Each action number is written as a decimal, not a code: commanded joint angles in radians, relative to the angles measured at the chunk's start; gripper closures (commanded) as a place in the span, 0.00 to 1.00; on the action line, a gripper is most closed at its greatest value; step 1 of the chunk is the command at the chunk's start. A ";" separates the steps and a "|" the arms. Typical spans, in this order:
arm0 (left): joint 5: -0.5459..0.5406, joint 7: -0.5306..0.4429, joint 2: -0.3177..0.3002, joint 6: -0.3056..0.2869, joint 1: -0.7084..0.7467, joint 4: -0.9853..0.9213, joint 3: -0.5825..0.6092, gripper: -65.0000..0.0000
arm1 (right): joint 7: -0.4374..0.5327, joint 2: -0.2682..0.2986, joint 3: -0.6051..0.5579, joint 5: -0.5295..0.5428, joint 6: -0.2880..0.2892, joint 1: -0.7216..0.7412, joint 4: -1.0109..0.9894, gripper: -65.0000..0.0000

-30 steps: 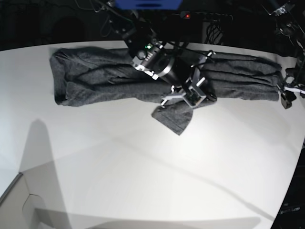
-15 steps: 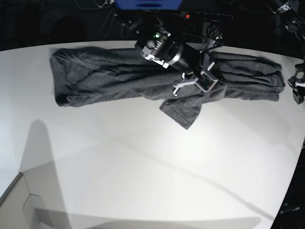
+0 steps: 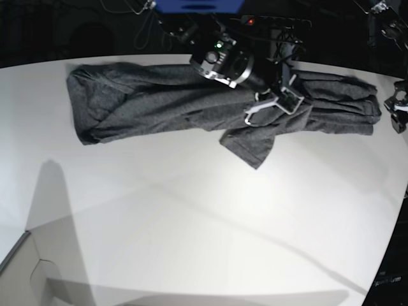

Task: Layout the t-shirt on the table in an organized manner, then fold the t-shirt properly

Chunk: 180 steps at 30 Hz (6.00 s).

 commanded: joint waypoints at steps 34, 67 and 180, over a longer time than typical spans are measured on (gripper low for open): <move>-0.010 -0.027 -0.017 -0.004 0.004 0.022 -0.017 0.24 | 0.040 -0.033 -0.100 0.017 -0.001 0.074 -0.177 0.66; 0.551 0.071 0.201 0.009 -0.142 0.150 1.045 0.23 | 0.032 0.211 0.851 0.018 0.006 -0.233 0.184 0.63; 0.218 0.261 0.151 -0.181 -0.137 0.112 -0.028 1.00 | 0.034 0.181 0.843 0.018 0.097 -0.269 0.184 0.64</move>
